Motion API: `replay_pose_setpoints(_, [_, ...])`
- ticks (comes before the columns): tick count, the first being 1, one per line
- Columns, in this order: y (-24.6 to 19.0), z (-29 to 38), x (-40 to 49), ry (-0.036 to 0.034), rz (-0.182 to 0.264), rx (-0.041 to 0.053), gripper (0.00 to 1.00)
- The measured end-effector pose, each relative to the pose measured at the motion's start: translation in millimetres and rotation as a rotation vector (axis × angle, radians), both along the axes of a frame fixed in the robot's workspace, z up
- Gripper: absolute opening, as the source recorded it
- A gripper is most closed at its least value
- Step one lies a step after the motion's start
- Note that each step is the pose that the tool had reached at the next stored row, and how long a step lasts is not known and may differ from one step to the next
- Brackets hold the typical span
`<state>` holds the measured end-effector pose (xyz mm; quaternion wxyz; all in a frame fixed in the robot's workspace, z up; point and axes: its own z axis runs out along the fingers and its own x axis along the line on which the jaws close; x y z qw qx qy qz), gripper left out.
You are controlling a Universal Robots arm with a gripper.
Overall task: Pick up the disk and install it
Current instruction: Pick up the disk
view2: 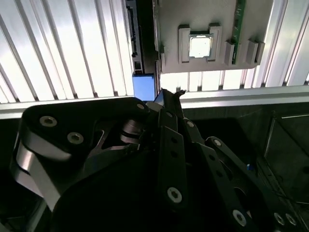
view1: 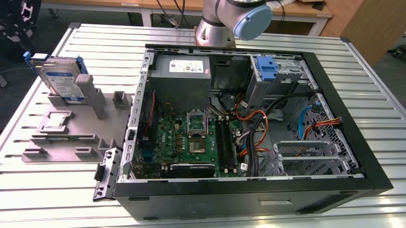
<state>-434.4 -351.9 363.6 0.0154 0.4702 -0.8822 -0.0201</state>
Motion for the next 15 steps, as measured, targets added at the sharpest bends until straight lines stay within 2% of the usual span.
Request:
replay_pose_setpoints(4, [0.0, -1.1, -0.1, -0.0029, 0.05, 0.0005, 0.1])
replay_pose_setpoints(8, [1.8, -3.2, -1.0, -0.0146, 0.058, 0.0015, 0.1])
replay_pose_setpoints(9, [1.9, -3.8, -1.9, -0.0167, 0.058, 0.0038, 0.1])
replay_pose_setpoints(12, [2.0, -5.9, -3.3, -0.0179, 0.076, 0.0198, 0.1])
replay_pose_setpoints(15, [2.0, -7.8, -3.4, -0.0174, 0.127, 0.0223, 0.1])
